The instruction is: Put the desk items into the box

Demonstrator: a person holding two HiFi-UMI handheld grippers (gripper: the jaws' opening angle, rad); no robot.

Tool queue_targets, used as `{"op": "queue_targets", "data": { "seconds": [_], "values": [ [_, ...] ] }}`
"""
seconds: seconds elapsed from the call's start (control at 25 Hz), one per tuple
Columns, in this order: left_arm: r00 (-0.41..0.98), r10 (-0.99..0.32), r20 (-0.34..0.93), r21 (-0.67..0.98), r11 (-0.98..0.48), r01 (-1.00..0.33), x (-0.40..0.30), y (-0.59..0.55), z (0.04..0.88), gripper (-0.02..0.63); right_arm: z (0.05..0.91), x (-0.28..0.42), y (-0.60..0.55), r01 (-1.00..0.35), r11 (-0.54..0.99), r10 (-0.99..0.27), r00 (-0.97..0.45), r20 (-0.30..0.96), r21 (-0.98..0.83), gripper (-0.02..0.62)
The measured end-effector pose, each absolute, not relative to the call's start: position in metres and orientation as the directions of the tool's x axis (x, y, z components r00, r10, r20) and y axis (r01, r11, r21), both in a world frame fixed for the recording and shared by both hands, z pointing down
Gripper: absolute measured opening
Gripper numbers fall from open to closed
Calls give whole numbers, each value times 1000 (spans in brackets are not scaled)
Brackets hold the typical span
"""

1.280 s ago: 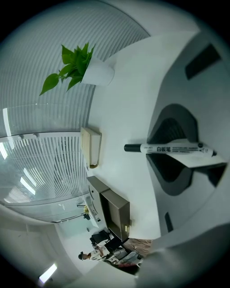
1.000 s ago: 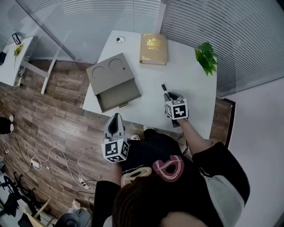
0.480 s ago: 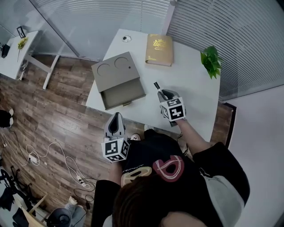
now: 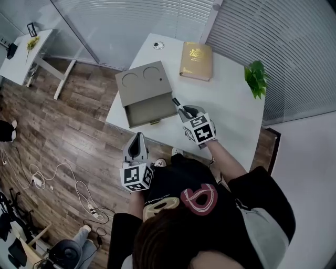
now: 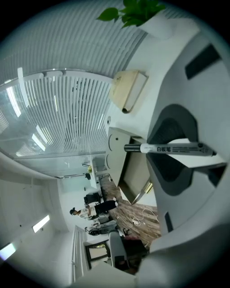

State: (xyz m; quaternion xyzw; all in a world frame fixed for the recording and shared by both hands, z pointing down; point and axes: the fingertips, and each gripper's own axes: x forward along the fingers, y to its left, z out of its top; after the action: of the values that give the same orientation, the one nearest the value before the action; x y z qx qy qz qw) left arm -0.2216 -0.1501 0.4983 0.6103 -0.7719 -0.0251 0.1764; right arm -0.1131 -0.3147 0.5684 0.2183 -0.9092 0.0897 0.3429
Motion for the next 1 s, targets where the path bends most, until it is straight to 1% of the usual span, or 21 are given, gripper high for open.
{"op": "queue_targets", "data": {
  "seconds": [0.32,0.56,1.0],
  "values": [
    [-234,-941,245,246,294,-924,-236,-140,496,18,567,-151,-302,-293,955,-242,-689,683,43,74],
    [-256,-930,263,222,317,-922,-238,-132,498,18,569,-172,-297,-215,976,-184,-685,705,45,74],
    [-310,-912,268,230,373,-899,-244,-122,498,18,579,-206,-284,-62,996,-94,-661,745,71,75]
  ]
}}
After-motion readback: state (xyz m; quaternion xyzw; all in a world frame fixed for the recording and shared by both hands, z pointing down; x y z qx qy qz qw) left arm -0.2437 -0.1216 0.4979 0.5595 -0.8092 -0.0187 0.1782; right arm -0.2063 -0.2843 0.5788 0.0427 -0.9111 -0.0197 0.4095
